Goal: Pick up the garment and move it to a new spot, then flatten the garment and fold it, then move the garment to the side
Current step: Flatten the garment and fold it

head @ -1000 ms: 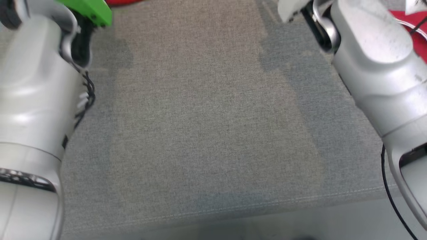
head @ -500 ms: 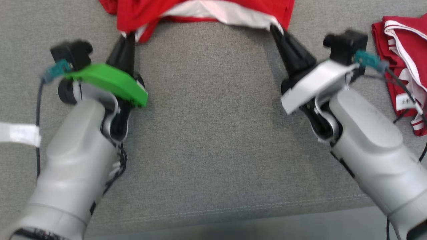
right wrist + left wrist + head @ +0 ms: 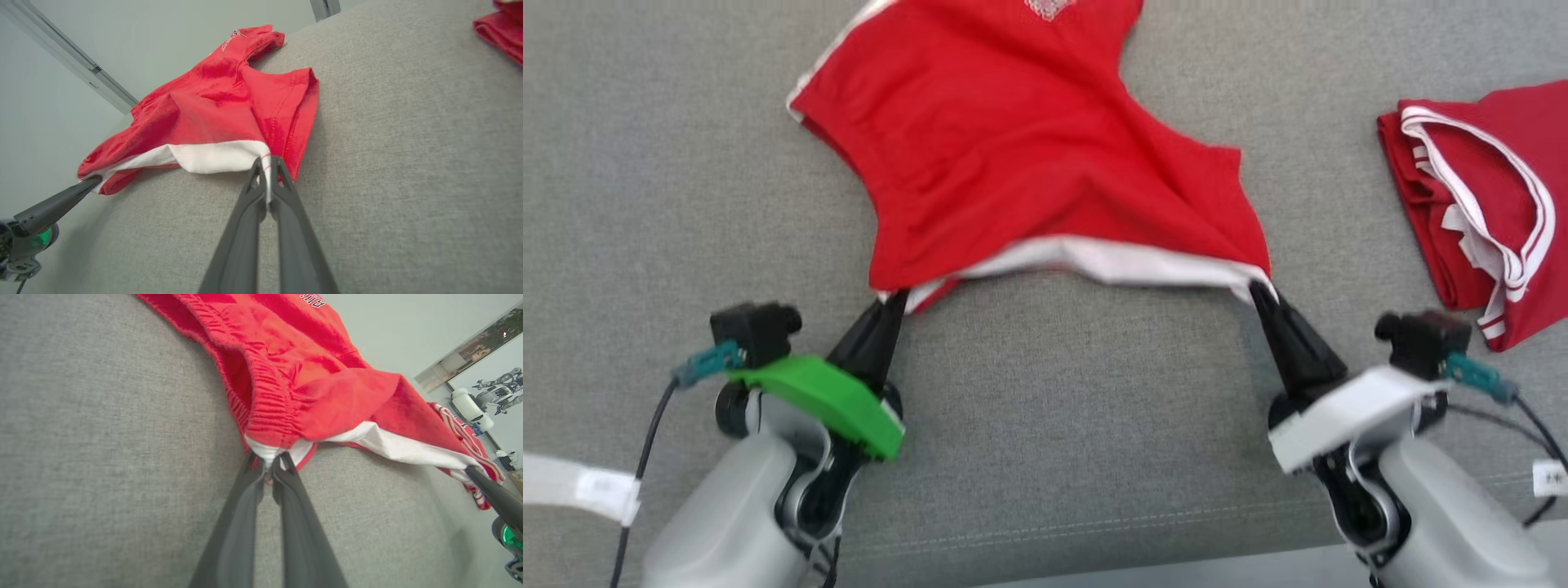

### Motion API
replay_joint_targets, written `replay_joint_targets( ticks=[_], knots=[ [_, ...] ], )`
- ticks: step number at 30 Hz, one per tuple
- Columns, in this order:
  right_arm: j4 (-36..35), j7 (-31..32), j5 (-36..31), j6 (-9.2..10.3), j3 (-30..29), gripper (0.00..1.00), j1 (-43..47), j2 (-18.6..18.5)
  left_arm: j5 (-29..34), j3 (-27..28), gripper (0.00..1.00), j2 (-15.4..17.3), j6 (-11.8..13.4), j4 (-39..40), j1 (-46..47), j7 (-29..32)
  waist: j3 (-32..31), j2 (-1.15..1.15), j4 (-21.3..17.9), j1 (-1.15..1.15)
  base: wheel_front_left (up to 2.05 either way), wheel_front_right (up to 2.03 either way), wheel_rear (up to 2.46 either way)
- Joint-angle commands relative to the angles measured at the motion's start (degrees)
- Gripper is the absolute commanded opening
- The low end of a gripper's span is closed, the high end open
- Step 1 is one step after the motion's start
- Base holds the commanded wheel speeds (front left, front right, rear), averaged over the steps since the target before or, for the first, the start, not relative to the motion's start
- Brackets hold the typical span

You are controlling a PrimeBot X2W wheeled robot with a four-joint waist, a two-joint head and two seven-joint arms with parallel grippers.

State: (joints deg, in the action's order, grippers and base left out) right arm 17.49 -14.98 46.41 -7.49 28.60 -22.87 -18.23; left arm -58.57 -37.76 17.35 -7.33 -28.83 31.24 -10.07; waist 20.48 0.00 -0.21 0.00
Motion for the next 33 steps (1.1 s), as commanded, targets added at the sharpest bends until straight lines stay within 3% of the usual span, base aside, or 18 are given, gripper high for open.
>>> replay_joint_targets(
  ticks=[1, 3, 4, 18, 25, 33],
  knots=[
    [-1.08, 0.00, 0.28, 0.00, -1.08, 0.00, 3.27, 0.35, -0.44, -0.29, 0.00, 1.89, 0.54, 1.92, -2.74, 0.58, -3.16, 0.00, -0.38, 0.00, 0.00, 0.00, 0.00],
    [-2.75, 0.93, -0.24, 0.00, -2.38, 0.00, 7.17, 0.54, -0.65, -0.57, 0.00, 3.41, 1.64, 5.02, -5.86, 1.36, -4.54, 0.00, -0.66, 0.00, 0.00, 0.00, 0.00],
    [-7.80, 4.21, -1.43, 0.00, -6.08, 0.00, 16.52, 1.53, -1.10, -1.93, 0.00, 7.59, 5.03, 13.18, -13.50, 4.05, -7.72, 0.00, -1.25, 0.00, 0.00, 0.00, 0.00],
    [-24.55, 19.53, -7.86, 0.00, -16.58, 0.00, 37.36, 7.25, -3.92, -3.24, 0.00, 15.03, 13.28, 30.39, -28.38, 8.79, -11.97, 0.00, -2.84, 0.00, 0.00, 0.00, 0.00],
    [-29.80, 24.10, -11.73, 0.00, -21.35, 0.00, 35.71, 7.67, -4.55, -2.93, 0.00, 16.20, 14.50, 33.94, -28.20, 10.38, -11.99, 0.00, -2.43, 0.00, 0.00, 0.00, 0.00],
    [-27.52, 25.64, -15.68, 0.00, -22.06, 0.00, 23.19, 4.85, -4.76, -2.30, 0.00, 14.47, 12.80, 33.98, -23.26, 11.06, -10.57, 0.00, 0.46, 0.00, 0.00, 0.00, 0.00]
  ],
)
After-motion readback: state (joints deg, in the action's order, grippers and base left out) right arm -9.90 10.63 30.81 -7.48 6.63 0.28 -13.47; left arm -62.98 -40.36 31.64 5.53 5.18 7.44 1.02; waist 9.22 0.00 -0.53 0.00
